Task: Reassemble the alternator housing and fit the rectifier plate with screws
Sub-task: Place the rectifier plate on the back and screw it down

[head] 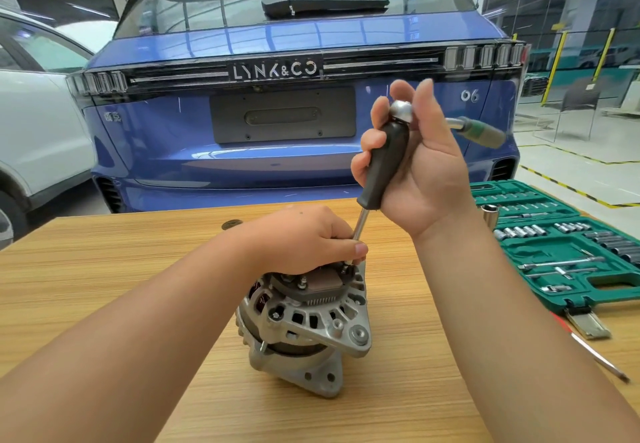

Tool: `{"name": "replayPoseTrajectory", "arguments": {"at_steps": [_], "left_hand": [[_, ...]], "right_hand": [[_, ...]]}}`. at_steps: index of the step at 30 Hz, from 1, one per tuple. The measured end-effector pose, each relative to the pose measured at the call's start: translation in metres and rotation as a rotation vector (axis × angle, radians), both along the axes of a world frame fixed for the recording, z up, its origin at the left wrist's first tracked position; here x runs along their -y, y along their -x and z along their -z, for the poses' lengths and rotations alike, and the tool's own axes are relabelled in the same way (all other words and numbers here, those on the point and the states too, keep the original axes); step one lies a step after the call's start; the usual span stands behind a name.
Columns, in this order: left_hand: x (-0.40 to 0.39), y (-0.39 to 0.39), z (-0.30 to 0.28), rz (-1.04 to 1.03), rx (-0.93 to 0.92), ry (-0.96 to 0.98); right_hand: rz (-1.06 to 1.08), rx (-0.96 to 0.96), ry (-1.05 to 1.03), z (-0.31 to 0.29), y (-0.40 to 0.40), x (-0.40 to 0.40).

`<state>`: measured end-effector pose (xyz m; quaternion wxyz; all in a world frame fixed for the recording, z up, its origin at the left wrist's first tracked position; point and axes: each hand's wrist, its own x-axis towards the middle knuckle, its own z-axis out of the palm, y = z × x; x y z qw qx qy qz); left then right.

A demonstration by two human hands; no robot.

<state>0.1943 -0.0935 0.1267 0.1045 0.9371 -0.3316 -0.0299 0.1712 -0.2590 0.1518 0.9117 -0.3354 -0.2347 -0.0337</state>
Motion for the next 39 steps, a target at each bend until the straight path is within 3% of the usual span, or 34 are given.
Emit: {"name": "replayPoseTrajectory", "arguments": {"at_steps": [4,8,15,20,25,29,32,36,39], "left_hand": [[0.001,0.003,-0.001,-0.003,-0.013,0.004],[0.000,0.000,0.002,-0.026,0.010,-0.006],[0.000,0.000,0.002,0.013,0.038,-0.035],[0.001,0.002,0.000,0.027,0.024,-0.037],[0.000,0.001,0.002,0.022,0.026,-0.020],[0.001,-0.001,0.003,-0.026,0.004,0.000],[0.001,-0.001,0.003,-0.052,-0.014,0.009],[-0.001,-0.001,0.003,-0.069,-0.018,0.024],[-0.001,-0.001,0.003,-0.072,-0.005,0.010]], "right_hand": [[0.188,0.100,-0.002,0.001,0.003,-0.009],[0.279,0.041,0.058,-0.004,0.007,-0.014],[0.132,-0.224,0.180,-0.020,0.015,0.009],[0.124,-0.249,0.257,-0.023,0.021,0.010],[0.136,-0.249,0.162,-0.022,0.021,0.008],[0.276,-0.171,-0.060,-0.012,0.019,-0.015],[0.517,0.015,-0.045,0.001,0.018,-0.033],[0.317,0.224,-0.022,0.008,0.013,-0.029],[0.197,0.221,-0.004,0.008,0.009,-0.021]]}}
